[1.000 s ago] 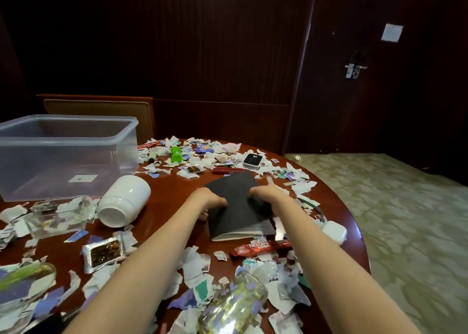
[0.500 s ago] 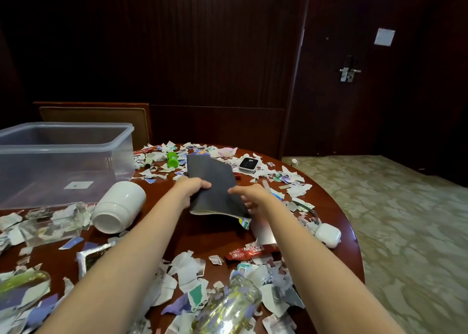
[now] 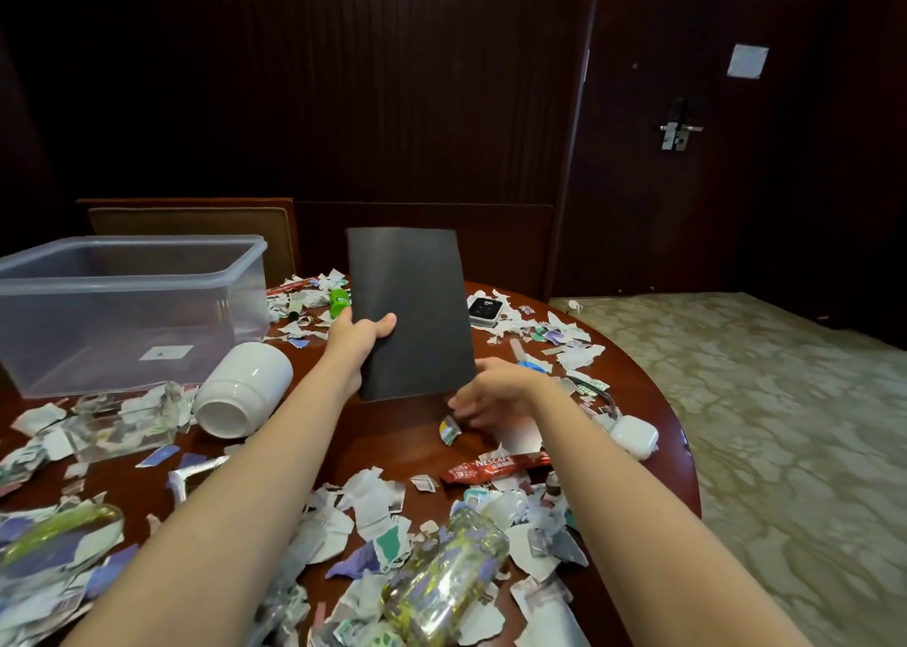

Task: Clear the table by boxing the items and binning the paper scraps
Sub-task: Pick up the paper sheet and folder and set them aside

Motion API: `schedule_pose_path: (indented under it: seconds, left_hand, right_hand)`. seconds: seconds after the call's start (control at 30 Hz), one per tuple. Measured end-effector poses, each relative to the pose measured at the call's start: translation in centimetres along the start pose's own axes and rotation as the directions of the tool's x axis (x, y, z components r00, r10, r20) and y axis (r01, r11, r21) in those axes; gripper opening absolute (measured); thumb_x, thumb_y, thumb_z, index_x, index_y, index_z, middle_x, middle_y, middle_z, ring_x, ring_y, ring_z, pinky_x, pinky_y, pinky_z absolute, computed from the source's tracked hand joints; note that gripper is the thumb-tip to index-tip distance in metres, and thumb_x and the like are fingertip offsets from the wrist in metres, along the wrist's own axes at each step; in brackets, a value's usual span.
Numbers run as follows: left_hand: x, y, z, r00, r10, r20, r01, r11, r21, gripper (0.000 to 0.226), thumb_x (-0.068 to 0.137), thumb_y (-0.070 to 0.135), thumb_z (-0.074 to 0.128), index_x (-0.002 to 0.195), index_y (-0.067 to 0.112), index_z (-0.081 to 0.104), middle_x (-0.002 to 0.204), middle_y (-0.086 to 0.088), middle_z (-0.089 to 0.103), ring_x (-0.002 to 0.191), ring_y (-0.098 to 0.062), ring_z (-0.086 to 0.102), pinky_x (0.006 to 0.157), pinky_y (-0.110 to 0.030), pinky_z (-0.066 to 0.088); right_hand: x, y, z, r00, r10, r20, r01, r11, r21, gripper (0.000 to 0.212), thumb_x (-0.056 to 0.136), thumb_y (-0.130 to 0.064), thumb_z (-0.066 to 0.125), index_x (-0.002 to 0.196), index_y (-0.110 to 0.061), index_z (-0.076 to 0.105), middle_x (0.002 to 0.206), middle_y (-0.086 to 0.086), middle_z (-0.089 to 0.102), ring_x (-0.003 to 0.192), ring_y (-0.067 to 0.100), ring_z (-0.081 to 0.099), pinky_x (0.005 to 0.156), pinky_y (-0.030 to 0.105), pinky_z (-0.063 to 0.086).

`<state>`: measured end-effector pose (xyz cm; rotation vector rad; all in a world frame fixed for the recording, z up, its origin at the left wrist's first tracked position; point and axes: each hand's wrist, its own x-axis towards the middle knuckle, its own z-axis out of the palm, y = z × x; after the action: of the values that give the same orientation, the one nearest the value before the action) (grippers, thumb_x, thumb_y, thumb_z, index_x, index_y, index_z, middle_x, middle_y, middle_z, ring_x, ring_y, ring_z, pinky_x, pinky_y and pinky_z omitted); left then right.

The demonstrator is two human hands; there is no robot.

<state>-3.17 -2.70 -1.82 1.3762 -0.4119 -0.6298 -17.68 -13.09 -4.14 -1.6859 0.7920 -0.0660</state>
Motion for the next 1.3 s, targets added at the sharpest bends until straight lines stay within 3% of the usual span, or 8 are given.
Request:
schedule_pose_path:
  seconds: [0.17, 0.27, 0.53, 0.6, 0.7, 0.83, 0.97, 1.3]
  left_hand:
    - [0.2, 0.5, 0.4, 0.997, 0.067, 0.026, -0.067, 0.998, 0.005, 0.053, 0.087, 0.009, 0.063, 0.136, 0.014, 0.044, 0.127, -0.006, 0.058, 0.109, -0.026, 0.058, 0.084, -0.036, 0.05]
    - [0.2, 0.9, 2.0, 0.995, 0.051, 0.083, -0.05, 0.999, -0.015, 0.046, 0.088, 0.009, 0.062, 0.132, 0.007, 0.046, 0.122, -0.007, 0.059, 0.101, -0.025, 0.059, 0.077, -0.033, 0.051]
    - [-0.2, -1.2, 9.8, 0.973, -0.109, 0.203, 0.066, 0.976, 0.21, 0.053, 0.087, 0.001, 0.06, 0.135, 0.006, 0.036, 0.128, -0.013, 0.055, 0.095, -0.025, 0.055, 0.077, -0.034, 0.044]
    - [-1.2, -1.9, 12.3, 0.951, -0.066, 0.301, -0.053, 0.927, 0.372, 0.058, 0.086, 0.002, 0.058, 0.137, 0.01, 0.032, 0.128, -0.009, 0.052, 0.103, -0.025, 0.054, 0.079, -0.033, 0.043]
    - [-2.9, -2.4, 16.2, 0.853, 0.004, 0.522, -0.344, 0.757, 0.556, 0.062, 0.084, 0.003, 0.059, 0.14, 0.006, 0.034, 0.13, -0.009, 0.051, 0.125, -0.026, 0.049, 0.097, -0.031, 0.043]
    - [-5.3, -2.9, 20.9, 0.714, -0.047, 0.699, -0.521, 0.63, 0.575, 0.072, 0.086, 0.008, 0.056, 0.149, 0.009, 0.021, 0.15, -0.01, 0.032, 0.135, -0.023, 0.036, 0.102, -0.026, 0.034]
    - [-6.4, -4.3, 24.6, 0.621, -0.131, 0.773, -0.61, 0.538, 0.581, 0.076, 0.088, 0.013, 0.056, 0.151, 0.012, 0.013, 0.153, -0.012, 0.025, 0.138, -0.026, 0.03, 0.106, -0.032, 0.033]
    - [-3.8, -6.0, 25.0, 0.677, -0.187, 0.711, -0.572, 0.474, 0.67, 0.069, 0.089, 0.014, 0.055, 0.148, 0.007, 0.018, 0.142, -0.015, 0.04, 0.124, -0.029, 0.046, 0.093, -0.031, 0.042]
  right_hand:
    - [0.2, -0.8, -0.9, 0.968, -0.194, -0.161, 0.216, 0.967, 0.136, 0.039, 0.087, -0.017, 0.064, 0.125, -0.01, 0.055, 0.121, 0.008, 0.061, 0.1, 0.021, 0.059, 0.075, 0.026, 0.05]
    - [0.5, -1.2, -1.7, 0.942, -0.238, -0.235, 0.309, 0.888, 0.341, 0.035, 0.089, -0.019, 0.062, 0.123, -0.012, 0.054, 0.122, 0.01, 0.062, 0.105, 0.024, 0.061, 0.086, 0.034, 0.053]
    - [-2.6, -0.7, -8.6, 0.826, -0.248, -0.506, 0.343, 0.934, 0.103, 0.015, 0.082, 0.001, 0.063, 0.091, -0.01, 0.063, 0.081, 0.004, 0.063, 0.075, 0.018, 0.06, 0.061, 0.021, 0.051]
    - [-3.9, -1.0, -11.0, 0.787, -0.257, -0.561, 0.283, 0.958, -0.041, 0.016, 0.081, 0.001, 0.063, 0.084, -0.014, 0.061, 0.075, 0.0, 0.06, 0.069, 0.015, 0.057, 0.052, 0.02, 0.05]
    - [-5.5, -1.1, -14.6, 0.73, -0.271, -0.627, 0.166, 0.961, -0.221, 0.016, 0.079, -0.002, 0.064, 0.087, -0.017, 0.061, 0.08, 0.003, 0.06, 0.083, 0.02, 0.059, 0.069, 0.033, 0.051]
    - [-7.4, -0.9, -18.5, 0.67, -0.25, -0.699, -0.05, 0.924, -0.379, 0.019, 0.08, -0.007, 0.063, 0.097, -0.015, 0.065, 0.096, 0.009, 0.062, 0.101, 0.029, 0.06, 0.082, 0.043, 0.054]
    - [-8.1, -0.2, -20.4, 0.576, -0.277, -0.769, -0.33, 0.782, -0.529, 0.032, 0.085, -0.009, 0.051, 0.115, -0.015, 0.061, 0.115, 0.014, 0.062, 0.108, 0.035, 0.058, 0.085, 0.039, 0.051]
    - [-2.6, 1.1, -19.2, 0.625, -0.312, -0.715, -0.419, 0.639, -0.645, 0.034, 0.09, -0.014, 0.047, 0.123, -0.008, 0.055, 0.124, 0.014, 0.057, 0.115, 0.033, 0.054, 0.089, 0.037, 0.046]
